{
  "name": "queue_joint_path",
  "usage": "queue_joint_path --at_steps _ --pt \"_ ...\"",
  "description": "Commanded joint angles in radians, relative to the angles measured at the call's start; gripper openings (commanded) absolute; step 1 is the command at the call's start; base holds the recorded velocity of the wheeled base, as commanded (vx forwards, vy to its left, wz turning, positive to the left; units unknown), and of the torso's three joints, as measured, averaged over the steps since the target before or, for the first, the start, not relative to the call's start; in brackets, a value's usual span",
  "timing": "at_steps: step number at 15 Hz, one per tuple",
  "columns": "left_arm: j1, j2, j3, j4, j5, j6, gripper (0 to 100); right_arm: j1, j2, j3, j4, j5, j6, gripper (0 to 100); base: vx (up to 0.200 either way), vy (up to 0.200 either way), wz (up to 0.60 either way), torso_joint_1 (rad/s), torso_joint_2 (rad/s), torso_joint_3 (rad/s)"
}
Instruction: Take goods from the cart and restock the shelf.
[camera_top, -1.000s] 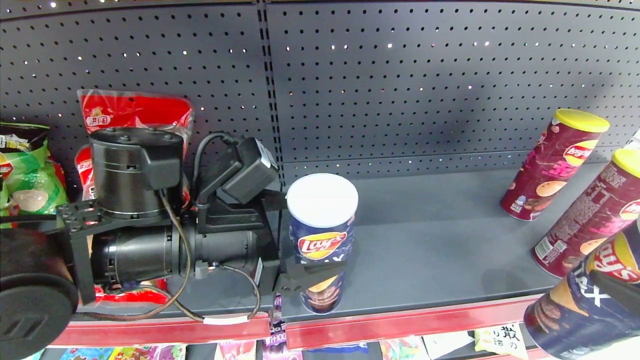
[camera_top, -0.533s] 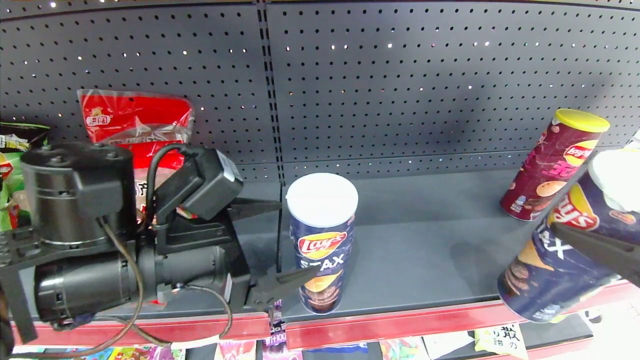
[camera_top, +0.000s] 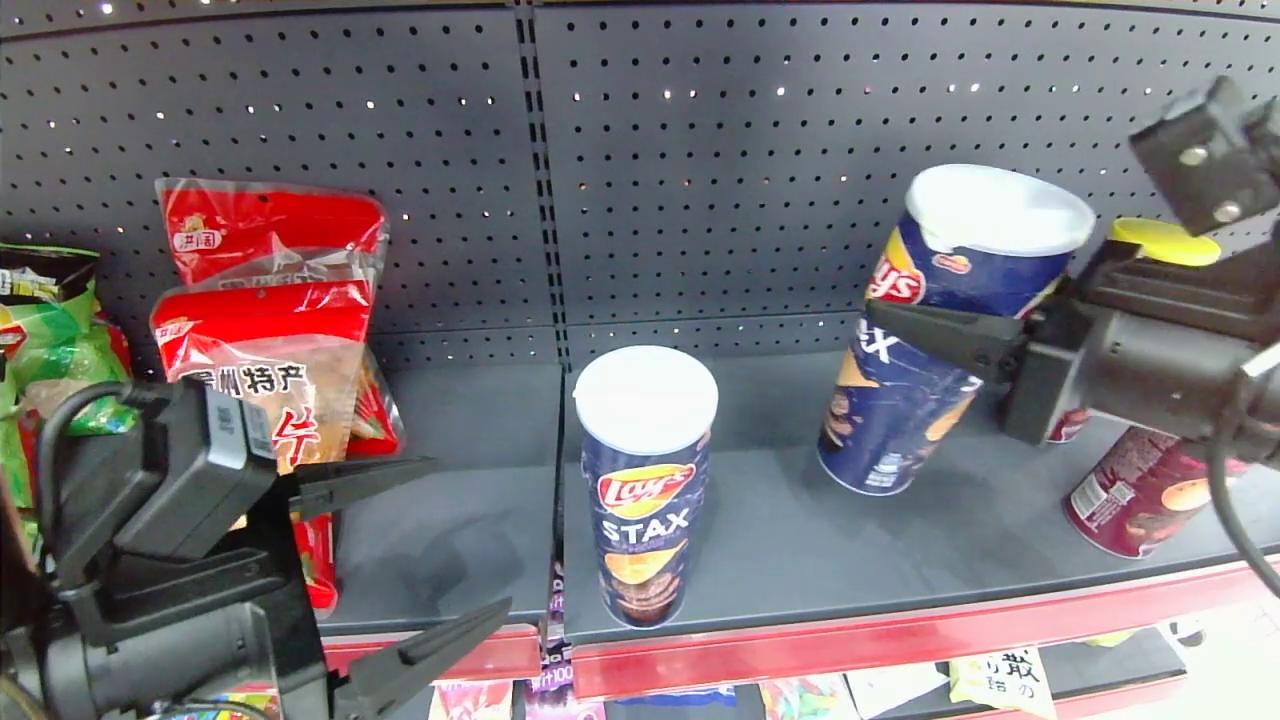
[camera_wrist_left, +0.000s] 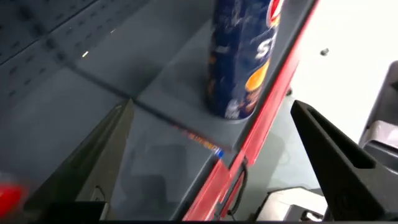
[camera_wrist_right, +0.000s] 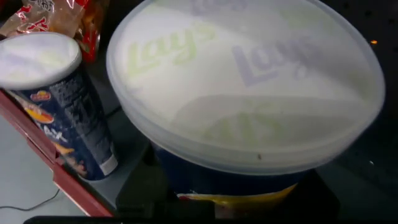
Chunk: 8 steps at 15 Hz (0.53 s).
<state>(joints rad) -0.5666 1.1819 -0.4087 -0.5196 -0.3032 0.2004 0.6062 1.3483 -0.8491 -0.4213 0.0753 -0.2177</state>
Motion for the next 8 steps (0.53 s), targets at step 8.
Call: queue_joint_path --at_steps 8 --pt "0.004 -0.134 0.076 0.004 0.081 -0.021 100 0.058 0.44 -0.275 -0.168 0.04 0.05 0 0.0 0.0 0.0 0.0 0.0 0.0"
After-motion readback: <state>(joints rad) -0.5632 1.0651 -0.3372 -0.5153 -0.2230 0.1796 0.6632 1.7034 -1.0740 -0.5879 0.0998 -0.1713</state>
